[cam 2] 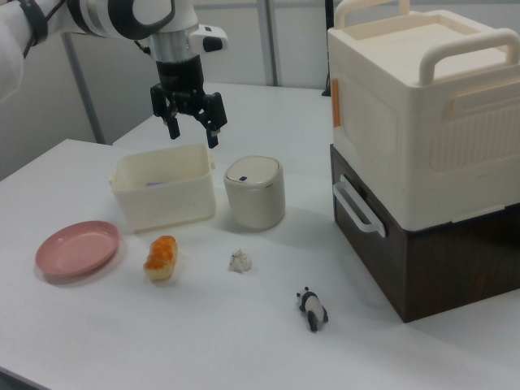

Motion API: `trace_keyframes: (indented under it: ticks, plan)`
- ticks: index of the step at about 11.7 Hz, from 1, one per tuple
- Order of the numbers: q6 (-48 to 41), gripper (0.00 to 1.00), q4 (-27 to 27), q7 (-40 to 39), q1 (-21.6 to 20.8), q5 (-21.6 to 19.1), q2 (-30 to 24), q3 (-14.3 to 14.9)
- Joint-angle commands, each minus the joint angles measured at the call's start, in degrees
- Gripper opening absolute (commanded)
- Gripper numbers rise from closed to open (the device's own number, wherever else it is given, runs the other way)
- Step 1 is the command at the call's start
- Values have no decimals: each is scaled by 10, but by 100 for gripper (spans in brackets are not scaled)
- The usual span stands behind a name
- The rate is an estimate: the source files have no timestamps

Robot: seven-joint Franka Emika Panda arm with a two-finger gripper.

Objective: Open the trash can

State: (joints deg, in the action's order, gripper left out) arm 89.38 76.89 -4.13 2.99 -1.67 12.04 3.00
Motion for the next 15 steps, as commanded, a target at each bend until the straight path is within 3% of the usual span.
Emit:
trace_keyframes:
  ticks: [1,15]
  plan:
    - [-18,100,-4,2,-4,6,-5,2]
    - [-7,100,-1,-7,-2,4,-2,2]
